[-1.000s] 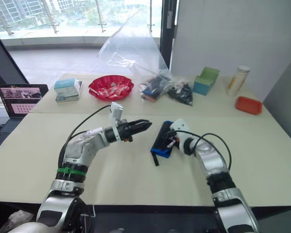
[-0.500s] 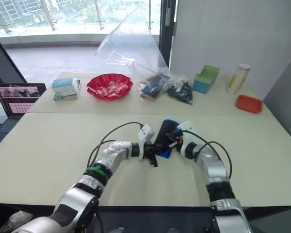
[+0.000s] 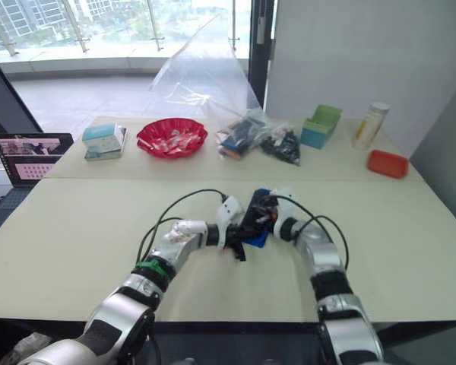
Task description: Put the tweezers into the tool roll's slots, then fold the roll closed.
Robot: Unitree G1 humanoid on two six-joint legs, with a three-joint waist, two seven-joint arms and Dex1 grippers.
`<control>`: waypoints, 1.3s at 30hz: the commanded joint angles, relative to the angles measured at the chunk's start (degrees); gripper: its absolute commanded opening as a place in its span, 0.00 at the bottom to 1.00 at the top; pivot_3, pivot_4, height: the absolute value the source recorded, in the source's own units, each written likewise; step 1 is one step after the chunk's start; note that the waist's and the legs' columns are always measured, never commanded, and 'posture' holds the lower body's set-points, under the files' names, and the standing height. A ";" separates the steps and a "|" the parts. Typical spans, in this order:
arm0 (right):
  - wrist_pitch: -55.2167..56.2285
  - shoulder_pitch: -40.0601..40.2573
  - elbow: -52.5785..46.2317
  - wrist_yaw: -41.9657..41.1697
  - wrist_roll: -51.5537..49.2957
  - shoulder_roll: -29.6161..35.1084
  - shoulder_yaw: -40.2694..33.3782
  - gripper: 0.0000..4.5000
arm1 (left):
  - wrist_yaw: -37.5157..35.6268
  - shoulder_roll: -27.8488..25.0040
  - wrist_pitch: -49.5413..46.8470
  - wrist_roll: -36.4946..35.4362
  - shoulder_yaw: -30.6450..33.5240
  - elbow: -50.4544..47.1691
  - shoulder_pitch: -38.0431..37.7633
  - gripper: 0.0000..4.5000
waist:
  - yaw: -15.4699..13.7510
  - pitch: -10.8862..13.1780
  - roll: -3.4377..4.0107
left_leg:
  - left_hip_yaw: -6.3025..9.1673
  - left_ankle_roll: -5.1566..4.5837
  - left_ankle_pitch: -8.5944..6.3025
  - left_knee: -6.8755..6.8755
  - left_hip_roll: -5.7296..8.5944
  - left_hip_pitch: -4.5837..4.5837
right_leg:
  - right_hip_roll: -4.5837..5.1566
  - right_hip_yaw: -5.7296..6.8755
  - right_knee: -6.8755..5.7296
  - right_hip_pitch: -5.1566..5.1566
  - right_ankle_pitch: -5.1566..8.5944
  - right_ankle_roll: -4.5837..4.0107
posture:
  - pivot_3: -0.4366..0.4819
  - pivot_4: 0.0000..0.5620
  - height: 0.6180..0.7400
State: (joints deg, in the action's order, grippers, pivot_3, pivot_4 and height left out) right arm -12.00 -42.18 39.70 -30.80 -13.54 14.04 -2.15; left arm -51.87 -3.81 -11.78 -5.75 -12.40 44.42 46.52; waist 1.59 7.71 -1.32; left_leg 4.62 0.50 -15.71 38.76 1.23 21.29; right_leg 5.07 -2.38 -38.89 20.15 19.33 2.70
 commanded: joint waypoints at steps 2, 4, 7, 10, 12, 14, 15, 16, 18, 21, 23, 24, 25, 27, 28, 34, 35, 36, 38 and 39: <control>6.35 -7.53 19.38 9.18 3.26 0.76 -3.11 0.00 | 2.17 -3.13 -6.27 1.61 0.34 -0.21 -4.33 0.00 | 0.62 -0.01 0.01 | 0.00 0.00 0.00 -0.01 -0.01 -0.01 | 0.01 -0.02 -0.06 0.01 0.00 0.00 | 0.48 0.27 1.00; 8.12 -10.72 25.49 11.33 4.28 1.02 -3.19 0.00 | 2.20 -3.55 -7.07 1.65 0.22 -1.83 -5.57 0.00 | 0.83 -0.03 0.01 | 0.00 0.00 0.00 -0.05 -0.05 -0.03 | 0.00 -0.03 -0.06 0.02 0.00 0.00 | 0.48 0.27 1.00; 9.60 -12.98 30.32 12.32 5.47 1.26 -2.98 0.00 | 2.84 -3.86 -7.85 1.05 0.78 -4.00 -6.79 0.00 | 0.78 -0.06 0.03 | 0.01 0.00 0.00 -0.10 -0.08 -0.06 | -0.02 -0.02 -0.07 0.00 0.00 0.00 | 0.48 0.27 1.00; 13.16 -13.92 31.28 11.29 5.10 1.07 -3.91 0.00 | 3.42 -4.29 -6.84 0.42 1.76 -6.12 -7.46 0.00 | 0.59 -0.07 0.02 | 0.02 0.01 0.01 -0.07 -0.07 -0.06 | 0.09 -0.02 -0.07 -0.05 0.00 0.00 | 0.48 0.27 1.00; 22.74 -14.32 28.14 7.99 1.79 0.66 -7.32 0.00 | 3.34 -3.85 -3.10 -3.03 5.44 -9.94 -7.83 0.00 | 0.59 -0.06 0.04 | 0.02 0.01 0.01 -0.06 -0.06 -0.04 | 0.10 -0.02 -0.06 -0.05 0.00 0.00 | 0.48 0.27 1.00; 28.66 -14.11 24.75 3.43 -0.19 0.67 -9.15 0.00 | 2.58 -4.34 -0.80 -5.13 7.37 -15.01 -8.84 0.00 | 0.94 -0.01 0.09 | 0.00 0.02 0.01 -0.06 -0.08 0.17 | 0.09 -0.03 -0.05 0.15 0.00 0.00 | 0.48 0.27 1.00; 30.57 -13.49 22.85 1.31 0.16 1.16 -8.78 0.00 | 1.50 -5.12 -0.98 -6.22 7.81 -18.68 -9.84 0.00 | 1.16 0.01 0.11 | 0.01 0.06 0.03 -0.04 -0.11 0.41 | 0.07 -0.03 -0.07 0.35 0.00 0.00 | 0.48 0.27 1.00; 31.36 -12.91 21.33 -0.76 0.13 1.50 -8.66 0.00 | 0.69 -5.85 -1.47 -7.19 8.15 -21.74 -10.72 0.00 | 1.41 0.04 0.14 | 0.00 0.13 0.07 -0.02 -0.13 0.60 | 0.05 -0.03 -0.14 0.49 0.00 0.00 | 0.48 0.27 1.00; 31.03 -11.07 16.65 -5.62 -1.56 2.39 -9.03 0.00 | 1.34 -7.42 -3.90 -9.81 10.39 -27.39 -12.06 0.06 | 2.19 0.04 0.15 | -0.04 0.53 0.30 0.00 -0.15 1.08 | 0.05 -0.06 -0.32 0.94 -0.01 0.01 | 0.48 0.27 1.00; 26.27 -7.20 7.90 -13.03 -4.67 4.25 -8.97 0.13 | 1.77 -10.15 -7.69 -14.14 14.22 -33.97 -13.86 0.26 | 2.52 0.05 0.15 | -0.05 0.41 0.23 0.00 -0.17 1.28 | 0.08 -0.01 -0.28 1.04 -0.01 0.02 | 0.48 0.27 1.00; 20.83 -3.11 0.16 -18.54 -6.05 6.67 -7.46 0.27 | 0.39 -14.04 -9.05 -15.70 16.16 -38.05 -16.24 0.41 | 2.48 0.06 0.18 | -0.05 0.37 0.21 -0.01 -0.16 1.31 | 0.09 0.01 -0.21 1.04 -0.02 0.02 | 0.48 0.27 1.00; 18.05 0.02 -4.76 -21.48 -6.52 8.83 -6.50 0.34 | -0.40 -17.42 -9.00 -15.43 17.47 -39.45 -18.21 0.48 | 2.47 0.07 0.19 | -0.05 0.37 0.21 -0.02 -0.14 1.30 | 0.10 0.01 -0.19 1.04 -0.02 0.02 | 0.48 0.27 1.00; 14.60 3.72 -10.45 -24.33 -7.64 11.40 -5.94 0.42 | -1.54 -21.45 -8.91 -15.41 19.40 -40.35 -20.69 0.55 | 2.44 0.09 0.23 | -0.05 0.37 0.21 -0.04 -0.14 1.28 | 0.10 0.01 -0.18 1.04 -0.02 0.02 | 0.48 0.27 1.00; 9.62 8.84 -17.92 -26.48 -9.57 15.06 -6.30 0.56 | -2.14 -26.69 -8.96 -16.04 22.46 -40.80 -24.34 0.69 | 2.36 0.17 0.36 | -0.03 0.37 0.21 -0.07 -0.14 1.25 | 0.09 0.01 -0.14 1.04 -0.02 0.02 | 0.48 0.27 1.00; 7.55 10.62 -20.49 -26.85 -10.40 16.42 -6.57 0.64 | -2.50 -28.85 -8.05 -15.99 23.69 -40.47 -25.99 0.76 | 2.30 0.24 0.40 | -0.02 0.36 0.21 -0.08 -0.11 1.25 | 0.10 0.01 -0.11 1.06 -0.02 0.02 | 0.48 0.27 1.00; 0.27 22.33 -32.05 -29.44 -14.33 25.74 -11.52 1.00 | -7.24 -40.37 -3.01 -17.10 35.05 -38.41 -39.79 1.00 | 1.49 0.45 0.56 | -0.04 -0.07 -0.04 -0.06 -0.12 1.15 | 0.12 -0.04 0.02 1.08 -0.02 0.04 | 0.48 0.27 1.00; -0.13 23.75 -32.37 -29.78 -14.58 26.78 -12.24 1.00 | -7.08 -41.06 -3.25 -17.58 36.24 -38.77 -41.21 1.00 | 1.18 0.45 0.55 | -0.04 -0.12 -0.07 -0.09 -0.14 1.12 | 0.11 -0.04 0.06 1.08 -0.02 0.04 | 0.48 0.27 1.00; 0.08 24.99 -32.16 -29.79 -14.11 27.70 -12.77 1.00 | -7.47 -41.84 -4.65 -18.85 37.64 -38.85 -42.39 1.00 | 0.93 0.46 0.55 | -0.05 -0.15 -0.09 -0.10 -0.15 1.10 | 0.11 -0.04 0.08 1.08 -0.02 0.04 | 0.48 0.27 1.00; 2.84 27.12 -30.16 -30.03 -12.13 28.75 -13.32 1.00 | -8.56 -43.36 -6.71 -21.07 40.56 -37.09 -43.92 1.00 | 0.34 0.46 0.54 | -0.09 -0.17 -0.10 -0.10 -0.14 1.09 | 0.16 -0.05 0.11 1.05 -0.02 0.04 | 0.48 0.27 1.00; 3.98 28.05 -28.50 -30.33 -11.36 29.07 -13.49 1.00 | -9.05 -44.63 -5.94 -20.29 41.29 -35.23 -44.90 1.00 | 0.12 0.47 0.54 | -0.10 -0.20 -0.12 -0.10 -0.13 1.08 | 0.18 -0.05 0.12 1.05 -0.02 0.04 | 0.48 0.27 1.00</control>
State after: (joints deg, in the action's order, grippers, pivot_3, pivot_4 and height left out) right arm -10.05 -14.67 10.44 -60.61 -25.40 42.21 -14.09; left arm -60.02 -46.84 -17.80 -24.98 26.39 8.42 1.93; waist 1.70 8.18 -0.78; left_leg 4.51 0.29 -15.83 38.66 1.11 22.37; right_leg 5.27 -2.42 -38.78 21.19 19.31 2.74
